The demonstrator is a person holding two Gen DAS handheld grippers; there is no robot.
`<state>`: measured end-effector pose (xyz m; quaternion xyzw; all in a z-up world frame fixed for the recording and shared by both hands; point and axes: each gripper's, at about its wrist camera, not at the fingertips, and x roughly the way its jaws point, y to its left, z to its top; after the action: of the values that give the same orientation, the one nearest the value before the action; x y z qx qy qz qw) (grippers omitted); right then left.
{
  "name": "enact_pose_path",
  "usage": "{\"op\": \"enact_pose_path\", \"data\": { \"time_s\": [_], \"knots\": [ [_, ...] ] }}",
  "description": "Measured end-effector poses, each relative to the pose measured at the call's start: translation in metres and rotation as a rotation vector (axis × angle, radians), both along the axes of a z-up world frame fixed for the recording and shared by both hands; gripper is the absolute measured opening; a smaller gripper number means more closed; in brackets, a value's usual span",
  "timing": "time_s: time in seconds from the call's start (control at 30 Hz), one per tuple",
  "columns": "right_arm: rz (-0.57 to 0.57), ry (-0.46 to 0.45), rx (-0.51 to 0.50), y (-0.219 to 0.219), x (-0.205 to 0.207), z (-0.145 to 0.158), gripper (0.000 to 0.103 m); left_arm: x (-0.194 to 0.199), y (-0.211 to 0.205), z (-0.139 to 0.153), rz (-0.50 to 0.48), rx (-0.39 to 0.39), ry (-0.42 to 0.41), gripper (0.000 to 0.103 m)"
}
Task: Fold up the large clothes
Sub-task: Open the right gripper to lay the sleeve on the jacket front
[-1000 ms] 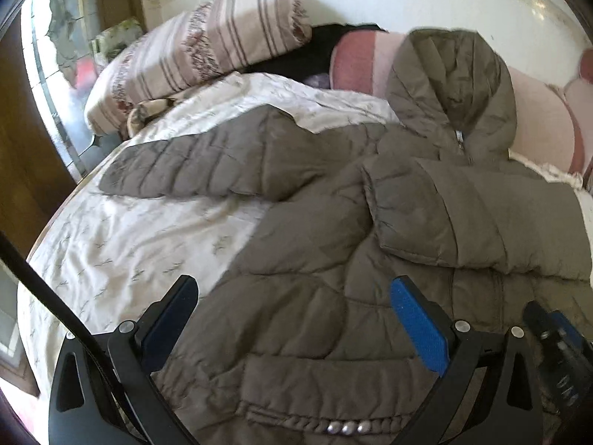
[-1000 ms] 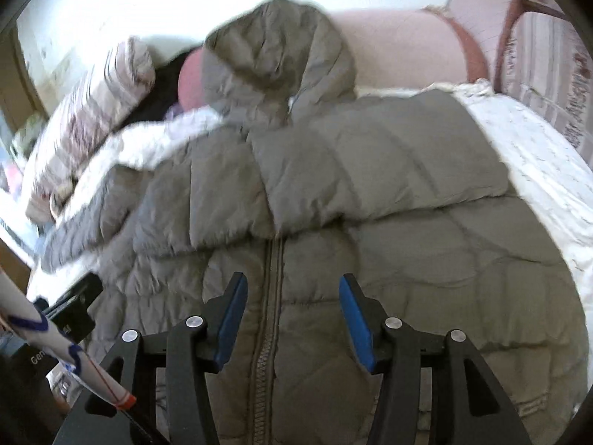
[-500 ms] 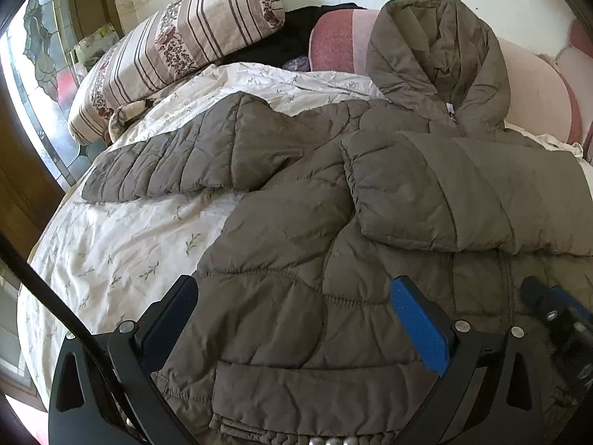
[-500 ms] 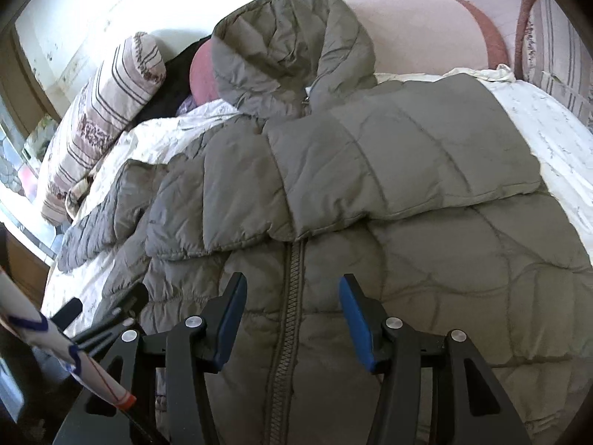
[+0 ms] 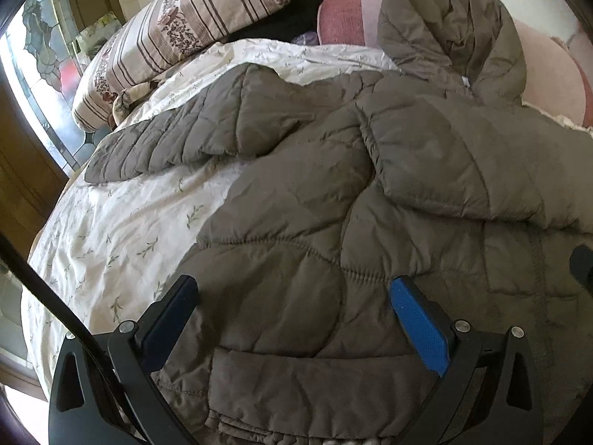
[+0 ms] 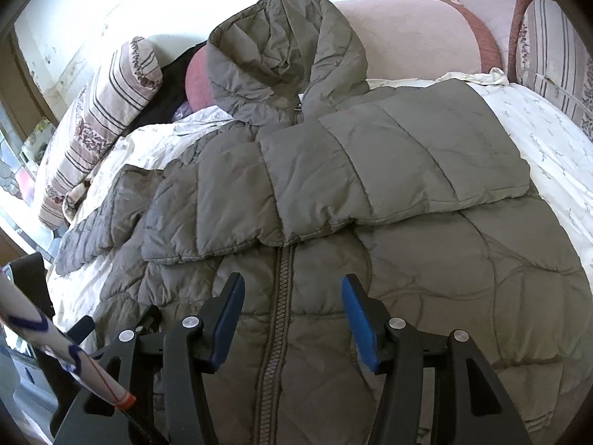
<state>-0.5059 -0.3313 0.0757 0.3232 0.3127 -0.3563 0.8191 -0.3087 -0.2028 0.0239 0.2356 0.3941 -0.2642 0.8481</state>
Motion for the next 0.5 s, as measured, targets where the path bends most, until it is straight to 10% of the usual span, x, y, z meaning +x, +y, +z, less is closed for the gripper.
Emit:
{"op": "enact_pose_path", "data": {
  "time_s": [0.5],
  "knots": [
    [-0.028, 0.026, 0.050, -0.012, 0.000, -0.014, 0.059, 0.008, 0.000, -0.010, -0.007, -0.012, 0.054, 0.103]
  ]
}}
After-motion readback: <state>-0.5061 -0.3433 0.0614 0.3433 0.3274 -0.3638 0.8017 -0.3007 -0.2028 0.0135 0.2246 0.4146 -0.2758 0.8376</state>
